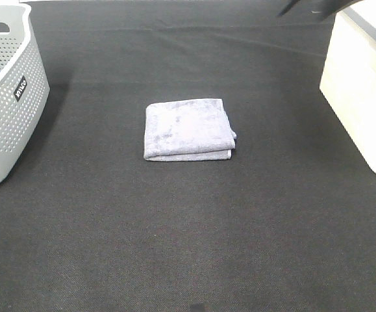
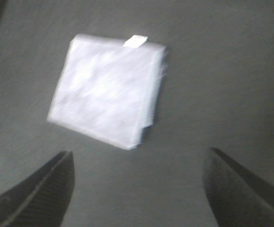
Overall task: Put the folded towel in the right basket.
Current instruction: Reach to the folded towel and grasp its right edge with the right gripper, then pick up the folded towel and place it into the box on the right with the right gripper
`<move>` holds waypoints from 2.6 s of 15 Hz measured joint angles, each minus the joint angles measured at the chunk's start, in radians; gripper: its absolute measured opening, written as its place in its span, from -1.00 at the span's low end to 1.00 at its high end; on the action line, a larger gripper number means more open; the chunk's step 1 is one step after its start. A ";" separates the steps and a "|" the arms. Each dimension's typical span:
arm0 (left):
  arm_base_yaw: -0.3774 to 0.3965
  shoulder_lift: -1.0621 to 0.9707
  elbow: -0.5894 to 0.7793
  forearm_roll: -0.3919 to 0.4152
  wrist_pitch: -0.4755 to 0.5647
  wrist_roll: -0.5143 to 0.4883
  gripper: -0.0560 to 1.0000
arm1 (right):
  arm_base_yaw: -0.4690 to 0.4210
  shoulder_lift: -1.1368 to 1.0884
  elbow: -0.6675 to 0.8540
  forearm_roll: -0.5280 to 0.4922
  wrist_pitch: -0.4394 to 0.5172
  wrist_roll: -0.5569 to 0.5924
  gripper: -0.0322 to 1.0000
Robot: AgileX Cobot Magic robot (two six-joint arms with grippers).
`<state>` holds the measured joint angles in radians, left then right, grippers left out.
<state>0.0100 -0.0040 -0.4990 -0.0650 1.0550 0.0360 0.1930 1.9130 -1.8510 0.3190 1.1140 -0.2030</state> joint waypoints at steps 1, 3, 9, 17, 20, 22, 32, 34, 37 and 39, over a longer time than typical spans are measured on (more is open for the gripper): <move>0.000 0.000 0.000 0.000 0.000 0.000 0.94 | 0.011 0.049 -0.009 0.032 0.014 0.000 0.44; 0.000 0.000 0.000 0.000 0.000 0.000 0.94 | 0.013 0.103 -0.017 0.076 0.030 -0.001 0.44; 0.000 0.000 0.000 0.000 0.000 0.000 0.94 | 0.013 0.414 -0.150 0.244 0.092 0.002 0.44; 0.000 0.000 0.000 0.000 0.000 0.000 0.94 | 0.012 0.646 -0.342 0.267 0.101 0.007 0.44; 0.000 0.000 0.000 0.000 0.000 0.000 0.94 | 0.012 0.668 -0.346 0.267 0.101 0.003 0.44; 0.000 0.000 0.000 0.000 0.000 0.000 0.94 | 0.012 0.692 -0.346 0.291 0.101 -0.016 0.44; 0.000 0.000 0.000 0.001 0.000 0.000 0.94 | 0.044 0.741 -0.350 0.355 0.047 -0.041 -0.77; 0.000 0.000 0.000 0.001 0.000 0.000 0.94 | 0.044 0.741 -0.358 0.353 0.047 -0.041 -0.77; 0.000 0.000 0.000 0.001 0.000 0.000 0.94 | 0.045 0.709 -0.402 0.336 0.062 -0.041 -0.77; 0.000 0.000 0.000 0.001 0.000 0.000 0.94 | 0.045 0.652 -0.465 0.324 0.086 -0.041 -0.77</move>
<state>0.0100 -0.0040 -0.4990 -0.0640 1.0550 0.0360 0.2380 2.5650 -2.3160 0.6430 1.2000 -0.2440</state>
